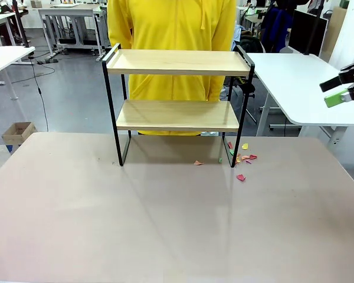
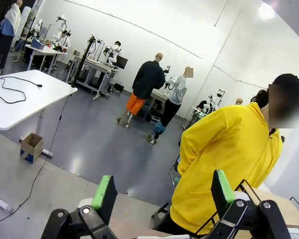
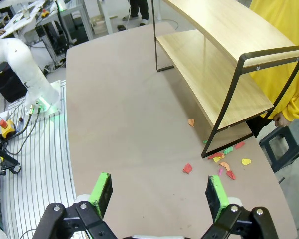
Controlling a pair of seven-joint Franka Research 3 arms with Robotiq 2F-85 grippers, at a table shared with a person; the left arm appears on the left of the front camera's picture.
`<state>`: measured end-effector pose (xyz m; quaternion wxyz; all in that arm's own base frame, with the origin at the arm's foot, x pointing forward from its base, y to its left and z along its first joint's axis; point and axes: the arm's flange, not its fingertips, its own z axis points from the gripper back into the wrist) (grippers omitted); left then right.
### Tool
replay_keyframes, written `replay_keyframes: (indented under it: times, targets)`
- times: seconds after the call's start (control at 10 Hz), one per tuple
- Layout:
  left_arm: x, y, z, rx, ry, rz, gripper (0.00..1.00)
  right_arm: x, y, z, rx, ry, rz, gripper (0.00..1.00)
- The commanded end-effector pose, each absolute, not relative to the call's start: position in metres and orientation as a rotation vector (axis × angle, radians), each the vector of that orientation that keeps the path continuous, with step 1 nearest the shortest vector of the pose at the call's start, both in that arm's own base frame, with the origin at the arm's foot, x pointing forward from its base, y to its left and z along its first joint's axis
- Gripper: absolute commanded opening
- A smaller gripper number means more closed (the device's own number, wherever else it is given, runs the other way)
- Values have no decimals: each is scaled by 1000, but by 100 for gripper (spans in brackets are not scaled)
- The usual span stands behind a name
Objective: Clean the shelf.
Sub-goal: Hand the Duster back to the human.
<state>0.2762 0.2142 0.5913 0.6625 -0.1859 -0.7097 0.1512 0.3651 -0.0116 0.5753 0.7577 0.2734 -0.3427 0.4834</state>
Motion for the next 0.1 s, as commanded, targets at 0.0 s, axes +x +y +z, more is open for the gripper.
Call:
replay_keyframes:
  times: [0.0]
  targets:
    - [275,212,590,-440,-1611,350,100,366,-12,576,599,-751,1062,100]
